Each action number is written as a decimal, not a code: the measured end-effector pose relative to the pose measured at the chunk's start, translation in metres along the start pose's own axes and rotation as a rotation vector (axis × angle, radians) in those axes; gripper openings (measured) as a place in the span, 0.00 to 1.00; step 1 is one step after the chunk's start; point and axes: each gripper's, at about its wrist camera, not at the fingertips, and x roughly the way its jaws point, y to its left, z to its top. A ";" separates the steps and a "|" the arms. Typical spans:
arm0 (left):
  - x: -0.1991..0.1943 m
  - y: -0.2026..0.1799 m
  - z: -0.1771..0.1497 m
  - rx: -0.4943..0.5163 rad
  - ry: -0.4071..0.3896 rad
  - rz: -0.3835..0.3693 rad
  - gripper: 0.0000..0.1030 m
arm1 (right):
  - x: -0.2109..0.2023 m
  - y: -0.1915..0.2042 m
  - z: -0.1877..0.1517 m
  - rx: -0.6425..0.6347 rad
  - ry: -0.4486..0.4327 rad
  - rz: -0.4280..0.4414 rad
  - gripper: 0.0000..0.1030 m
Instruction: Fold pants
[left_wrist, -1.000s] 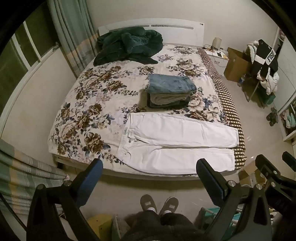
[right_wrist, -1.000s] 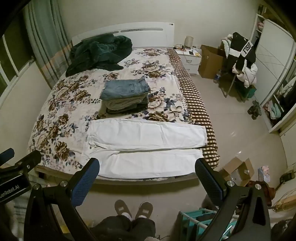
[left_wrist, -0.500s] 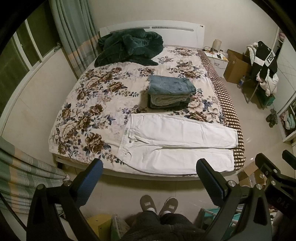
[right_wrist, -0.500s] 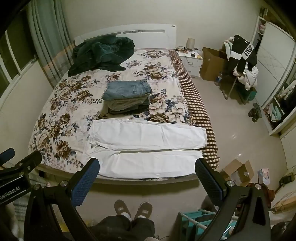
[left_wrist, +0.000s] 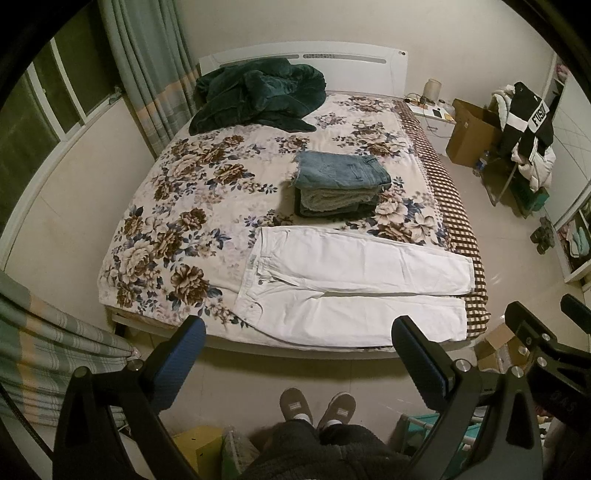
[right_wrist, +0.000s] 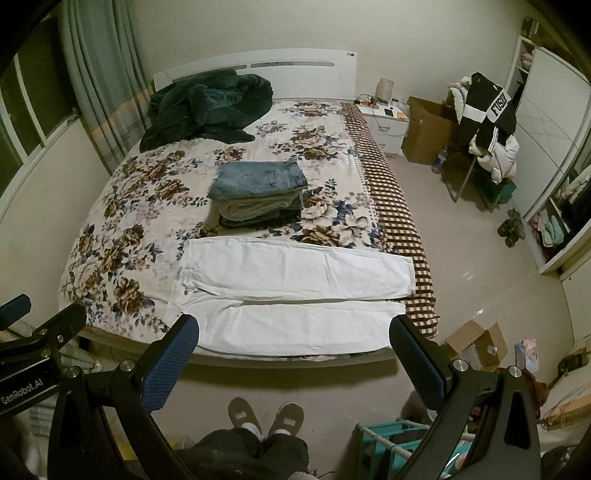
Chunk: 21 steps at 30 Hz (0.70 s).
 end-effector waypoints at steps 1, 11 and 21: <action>0.000 0.000 0.000 0.000 -0.002 0.001 1.00 | 0.000 0.001 0.000 0.002 0.000 0.000 1.00; -0.007 0.001 0.000 0.001 -0.004 -0.001 1.00 | 0.001 0.000 0.000 0.001 -0.002 -0.002 1.00; -0.018 0.001 0.002 -0.001 -0.007 0.000 1.00 | -0.001 0.000 -0.001 0.002 -0.005 -0.002 1.00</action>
